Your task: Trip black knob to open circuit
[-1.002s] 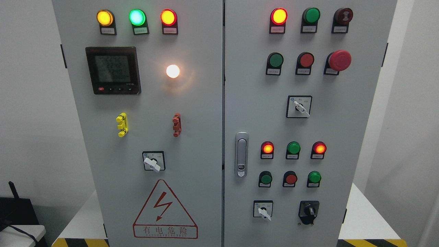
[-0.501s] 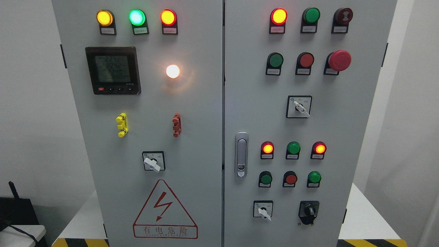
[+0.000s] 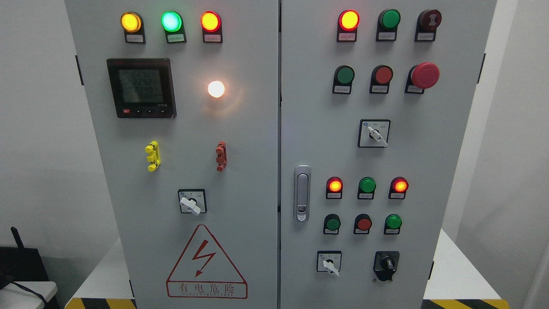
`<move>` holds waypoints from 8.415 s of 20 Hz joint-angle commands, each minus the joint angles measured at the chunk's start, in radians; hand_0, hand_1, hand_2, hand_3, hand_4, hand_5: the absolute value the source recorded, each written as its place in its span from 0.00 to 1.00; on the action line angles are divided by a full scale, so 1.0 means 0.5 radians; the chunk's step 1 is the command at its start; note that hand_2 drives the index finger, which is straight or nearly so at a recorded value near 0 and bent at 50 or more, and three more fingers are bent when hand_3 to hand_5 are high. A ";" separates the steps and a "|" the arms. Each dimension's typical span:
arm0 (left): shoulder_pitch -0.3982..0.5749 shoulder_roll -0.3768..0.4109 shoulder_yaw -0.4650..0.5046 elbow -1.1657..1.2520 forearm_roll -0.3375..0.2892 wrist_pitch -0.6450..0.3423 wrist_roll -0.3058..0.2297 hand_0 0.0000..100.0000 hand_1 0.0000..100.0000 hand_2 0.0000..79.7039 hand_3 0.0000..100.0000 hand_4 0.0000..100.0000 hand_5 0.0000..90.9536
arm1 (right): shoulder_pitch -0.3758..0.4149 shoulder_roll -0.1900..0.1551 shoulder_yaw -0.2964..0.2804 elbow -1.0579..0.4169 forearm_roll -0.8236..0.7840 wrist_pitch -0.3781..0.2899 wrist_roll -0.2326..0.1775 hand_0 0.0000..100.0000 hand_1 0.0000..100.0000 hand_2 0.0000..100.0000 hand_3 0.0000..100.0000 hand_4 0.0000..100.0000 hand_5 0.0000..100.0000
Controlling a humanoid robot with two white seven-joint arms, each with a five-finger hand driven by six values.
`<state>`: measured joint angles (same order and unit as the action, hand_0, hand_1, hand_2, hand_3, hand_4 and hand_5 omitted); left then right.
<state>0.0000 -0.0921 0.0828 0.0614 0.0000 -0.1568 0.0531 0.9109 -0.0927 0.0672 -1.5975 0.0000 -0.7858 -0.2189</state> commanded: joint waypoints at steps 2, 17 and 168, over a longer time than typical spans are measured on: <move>-0.015 0.000 0.000 0.000 -0.064 0.001 0.001 0.12 0.39 0.00 0.00 0.00 0.00 | -0.183 -0.020 -0.149 -0.373 0.071 -0.113 -0.001 0.15 0.57 0.38 0.72 0.80 0.88; -0.015 0.000 0.000 0.000 -0.064 0.001 0.001 0.12 0.39 0.00 0.00 0.00 0.00 | -0.484 -0.115 -0.349 -0.569 0.092 0.071 0.011 0.14 0.60 0.39 0.77 0.85 0.91; -0.015 0.000 0.000 0.000 -0.064 0.001 0.001 0.12 0.39 0.00 0.00 0.00 0.00 | -2.254 0.366 0.062 0.096 0.494 1.759 -0.667 0.36 0.79 0.47 0.81 0.89 0.95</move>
<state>0.0000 -0.0921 0.0828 0.0614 0.0000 -0.1568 0.0531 -0.2143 0.0850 0.0966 -1.5490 0.2407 0.0929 -0.5520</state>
